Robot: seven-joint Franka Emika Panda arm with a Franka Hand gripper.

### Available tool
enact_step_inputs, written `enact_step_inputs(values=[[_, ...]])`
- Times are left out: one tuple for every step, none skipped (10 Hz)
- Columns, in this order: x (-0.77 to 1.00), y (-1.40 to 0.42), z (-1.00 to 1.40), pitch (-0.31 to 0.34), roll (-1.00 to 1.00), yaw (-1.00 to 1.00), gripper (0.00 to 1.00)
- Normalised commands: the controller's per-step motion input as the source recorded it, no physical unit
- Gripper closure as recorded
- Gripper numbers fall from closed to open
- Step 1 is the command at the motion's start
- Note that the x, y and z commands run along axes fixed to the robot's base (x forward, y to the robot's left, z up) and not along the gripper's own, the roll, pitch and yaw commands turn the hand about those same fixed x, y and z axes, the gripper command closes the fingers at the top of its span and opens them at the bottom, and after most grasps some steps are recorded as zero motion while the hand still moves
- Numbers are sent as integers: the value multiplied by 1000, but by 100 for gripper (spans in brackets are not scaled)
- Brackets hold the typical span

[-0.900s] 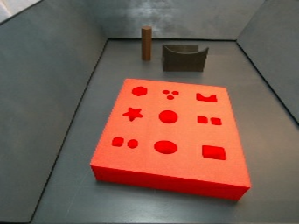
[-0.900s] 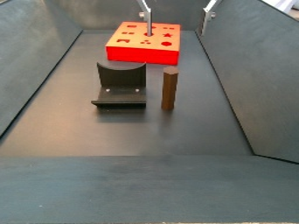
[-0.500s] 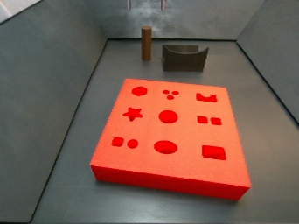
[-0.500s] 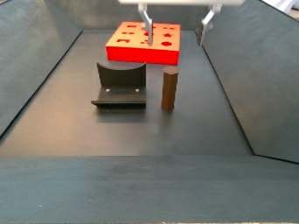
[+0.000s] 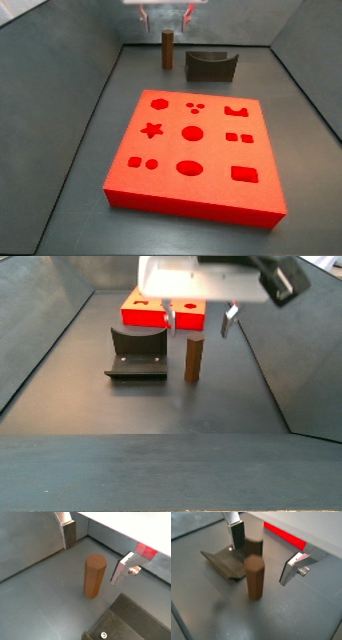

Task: Pick up the hexagon object. Move up. Move to above the board. Insert the hexagon object.
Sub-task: Pick up the hexagon object.

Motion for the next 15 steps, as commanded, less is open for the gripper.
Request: enact_step_inputs(values=[[0,114,-903,-160,27,6,0],[-217,26,-703,-274,63,0,0],[0,0,0,21,0,0,0],[0,0,0,-10,0,0,0],[0,0,0,0,4,0,0],[0,0,0,0,0,0,0],[0,0,0,0,0,0,100],[0,0,0,0,0,0,100],[0,0,0,0,0,0,100],[0,0,0,0,0,0,100],[0,0,0,0,0,0,100],[0,0,0,0,0,0,100],[0,0,0,0,0,0,100],[0,0,0,0,0,0,100],[0,0,0,0,0,0,100]])
